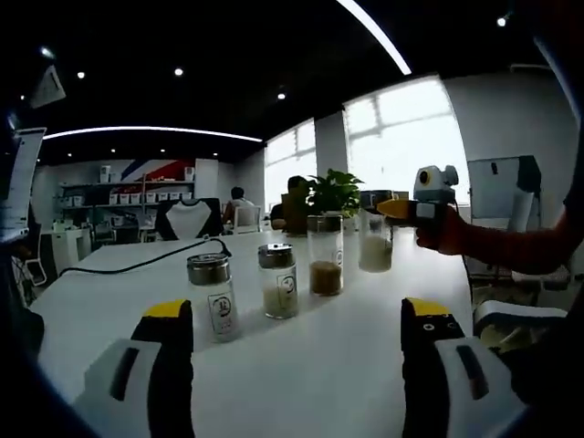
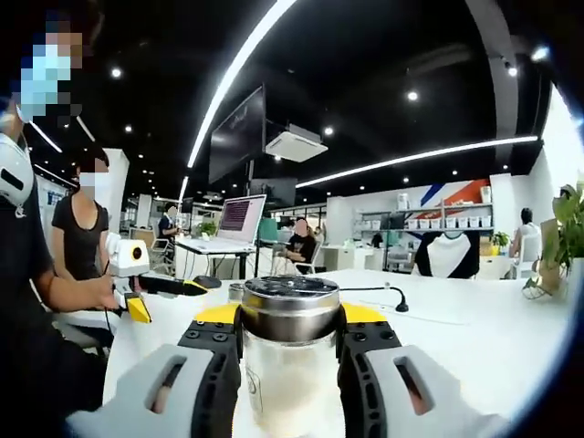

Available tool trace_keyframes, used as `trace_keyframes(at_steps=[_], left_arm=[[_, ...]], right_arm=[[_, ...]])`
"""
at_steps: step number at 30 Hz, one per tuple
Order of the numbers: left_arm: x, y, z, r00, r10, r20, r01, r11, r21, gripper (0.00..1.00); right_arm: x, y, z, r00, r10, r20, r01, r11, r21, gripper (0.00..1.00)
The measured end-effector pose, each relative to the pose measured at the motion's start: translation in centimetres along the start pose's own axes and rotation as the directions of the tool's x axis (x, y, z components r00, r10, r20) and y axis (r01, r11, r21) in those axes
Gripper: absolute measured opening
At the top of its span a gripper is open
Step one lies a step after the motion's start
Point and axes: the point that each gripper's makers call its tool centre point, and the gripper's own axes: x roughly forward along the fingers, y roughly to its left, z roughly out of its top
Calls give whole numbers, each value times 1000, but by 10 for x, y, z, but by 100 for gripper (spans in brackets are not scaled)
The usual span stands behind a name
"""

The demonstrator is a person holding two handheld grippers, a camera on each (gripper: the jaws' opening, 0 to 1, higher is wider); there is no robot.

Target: Rotate the seasoning bottle until the label or dispensing opening points toward the visible target arrow and the bottle remains upright within the marked orientation range

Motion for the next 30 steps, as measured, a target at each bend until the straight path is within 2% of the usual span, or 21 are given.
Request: trace_keyframes(at_steps=[9,12,17,22,30], left_arm=[[0,1,-2,1000,4,-14,-4,1000,14,100],[-1,2,-1,1000,8,-15,-8,1000,18,100],[-3,5,0,1000,17,-13,-16,1000,23,100],[-3,5,-1,1000,18,-17,-17,999,30,100],[-1,4,-3,1000,13,-19,-13,999,30,100]], right_arm=[[-1,-34,-16,999,32,-8,-32,999,24,38],[0,-44,-20,999,51,-9,-50,997,60,38],[1,-52,-25,997,75,-24,-74,996,57,38],[-1,-52,-32,990,138,-37,-136,988,67,38],[-5,-64,-39,984,170,-47,-165,982,89,38]])
